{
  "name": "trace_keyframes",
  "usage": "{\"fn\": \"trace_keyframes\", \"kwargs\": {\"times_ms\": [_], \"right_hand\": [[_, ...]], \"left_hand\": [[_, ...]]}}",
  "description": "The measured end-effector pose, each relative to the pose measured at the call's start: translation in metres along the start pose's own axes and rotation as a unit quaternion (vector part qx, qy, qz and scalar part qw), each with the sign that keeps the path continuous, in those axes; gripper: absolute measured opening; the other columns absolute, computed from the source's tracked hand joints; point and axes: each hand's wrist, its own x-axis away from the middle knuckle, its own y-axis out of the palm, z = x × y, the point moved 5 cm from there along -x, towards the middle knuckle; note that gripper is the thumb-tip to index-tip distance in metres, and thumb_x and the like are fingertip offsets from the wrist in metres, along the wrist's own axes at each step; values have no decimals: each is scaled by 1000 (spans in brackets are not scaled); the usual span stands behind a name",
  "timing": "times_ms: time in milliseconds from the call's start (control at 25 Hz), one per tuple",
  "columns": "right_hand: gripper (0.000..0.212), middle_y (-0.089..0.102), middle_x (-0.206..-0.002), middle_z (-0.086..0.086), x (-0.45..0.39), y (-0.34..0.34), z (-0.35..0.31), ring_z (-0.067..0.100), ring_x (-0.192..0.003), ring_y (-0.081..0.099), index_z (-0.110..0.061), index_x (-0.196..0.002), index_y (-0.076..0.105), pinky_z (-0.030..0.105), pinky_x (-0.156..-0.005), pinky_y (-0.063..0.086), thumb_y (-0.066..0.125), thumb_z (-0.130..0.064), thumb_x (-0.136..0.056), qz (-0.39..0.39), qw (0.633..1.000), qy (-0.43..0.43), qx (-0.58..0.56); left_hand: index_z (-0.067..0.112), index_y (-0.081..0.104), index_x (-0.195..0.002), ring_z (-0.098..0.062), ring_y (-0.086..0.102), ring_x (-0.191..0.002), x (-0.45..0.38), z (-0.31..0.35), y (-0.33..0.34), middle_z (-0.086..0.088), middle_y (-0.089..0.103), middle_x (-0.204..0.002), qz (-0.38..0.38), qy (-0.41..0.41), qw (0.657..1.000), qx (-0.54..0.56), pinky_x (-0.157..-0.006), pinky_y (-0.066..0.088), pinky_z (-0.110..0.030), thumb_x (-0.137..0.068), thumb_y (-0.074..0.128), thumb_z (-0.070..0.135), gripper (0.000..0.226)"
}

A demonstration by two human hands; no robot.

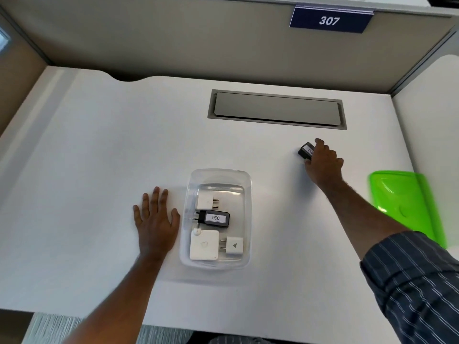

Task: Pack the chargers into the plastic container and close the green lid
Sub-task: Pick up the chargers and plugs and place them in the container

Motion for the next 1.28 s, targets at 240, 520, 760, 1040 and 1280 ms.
{"fn": "trace_keyframes", "kwargs": {"times_ms": [240,520,760,1040,1280], "right_hand": [[59,54,-132,20,-5,5,3,43,-120,51,-8,-146,34,54,-96,41,60,-19,-95,-19,1000,13,-3],[62,50,-141,16,22,-2,-12,42,-125,49,-12,-152,32,54,-99,39,58,-21,-96,-14,997,-11,-71],[63,53,-144,10,63,-10,-40,39,-126,51,-16,-152,34,52,-102,37,62,-26,-96,-4,987,-33,-158],[60,58,-140,2,120,-29,-78,31,-125,55,-24,-147,39,49,-104,40,64,-33,-94,13,972,-66,-225],[46,65,-117,-2,172,-49,-130,29,-96,66,-29,-127,43,43,-85,53,68,-37,-89,47,963,-142,-223]], "left_hand": [[27,23,-160,-28,15,-159,0,-3,3,0,23,-170,-1,2,1000,-4,-128,10,-56,-101,28,46,62],[26,28,-159,-30,17,-158,0,-1,-1,0,24,-170,0,-1,1000,7,-128,10,-57,-104,26,43,58],[25,27,-160,-30,16,-159,0,-1,-1,-1,23,-170,-10,-1,1000,18,-128,10,-58,-104,24,44,58],[25,21,-161,-30,11,-159,0,-2,-2,-2,19,-171,-27,8,999,24,-128,8,-58,-104,20,46,60],[22,23,-161,-32,11,-159,1,0,-8,-4,19,-171,-39,17,998,43,-128,6,-59,-103,23,45,63]]}}
